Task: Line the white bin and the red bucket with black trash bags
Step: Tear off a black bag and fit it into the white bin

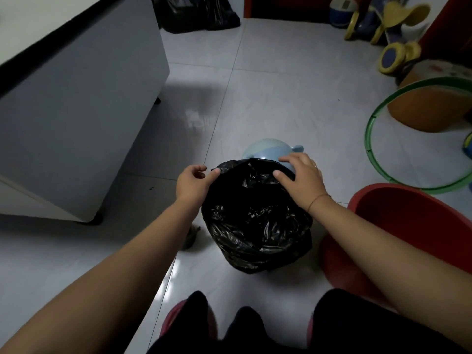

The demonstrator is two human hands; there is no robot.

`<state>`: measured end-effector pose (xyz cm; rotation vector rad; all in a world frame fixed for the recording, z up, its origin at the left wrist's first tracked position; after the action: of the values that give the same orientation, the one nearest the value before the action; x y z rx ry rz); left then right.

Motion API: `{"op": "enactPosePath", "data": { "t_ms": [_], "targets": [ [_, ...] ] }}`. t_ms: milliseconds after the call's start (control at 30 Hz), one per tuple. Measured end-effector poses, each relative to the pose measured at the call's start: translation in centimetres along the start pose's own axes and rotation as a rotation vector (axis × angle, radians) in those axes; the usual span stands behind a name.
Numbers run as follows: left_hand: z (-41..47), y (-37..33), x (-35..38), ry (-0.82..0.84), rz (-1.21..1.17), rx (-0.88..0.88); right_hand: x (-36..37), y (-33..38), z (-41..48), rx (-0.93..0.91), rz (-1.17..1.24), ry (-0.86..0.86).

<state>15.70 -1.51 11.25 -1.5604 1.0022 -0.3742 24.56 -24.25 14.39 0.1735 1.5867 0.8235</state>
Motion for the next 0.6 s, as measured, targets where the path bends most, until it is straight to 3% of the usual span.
{"op": "enactPosePath", "data": {
  "t_ms": [167, 333, 467, 600],
  "targets": [
    [3.2, -0.4, 1.7, 0.202, -0.154, -0.037, 1.6, -0.3, 3.7, 0.082, 0.148, 0.090],
    [4.4, -0.5, 2.2, 0.371, -0.169, -0.046, 2.2, -1.0, 5.9, 0.133, 0.251, 0.071],
    [4.9, 0.2, 1.9, 0.539, -0.207, -0.090, 2.3, -0.7, 7.3, 0.141, 0.362, 0.225],
    [5.0, 0.3, 1.8, 0.511, -0.191, -0.057, 2.2, -0.5, 8.6, 0.164, 0.406, 0.378]
  ]
}}
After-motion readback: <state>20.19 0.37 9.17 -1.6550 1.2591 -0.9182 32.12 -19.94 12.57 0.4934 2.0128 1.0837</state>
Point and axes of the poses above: each hand's wrist, its own z-axis towards the middle knuckle, its own x-axis out of the palm, y = z × x, the point moved 2 cm from there along z, towards the middle knuckle, and after that the axes turned 2 degrees about y, right-handed, at the moved point
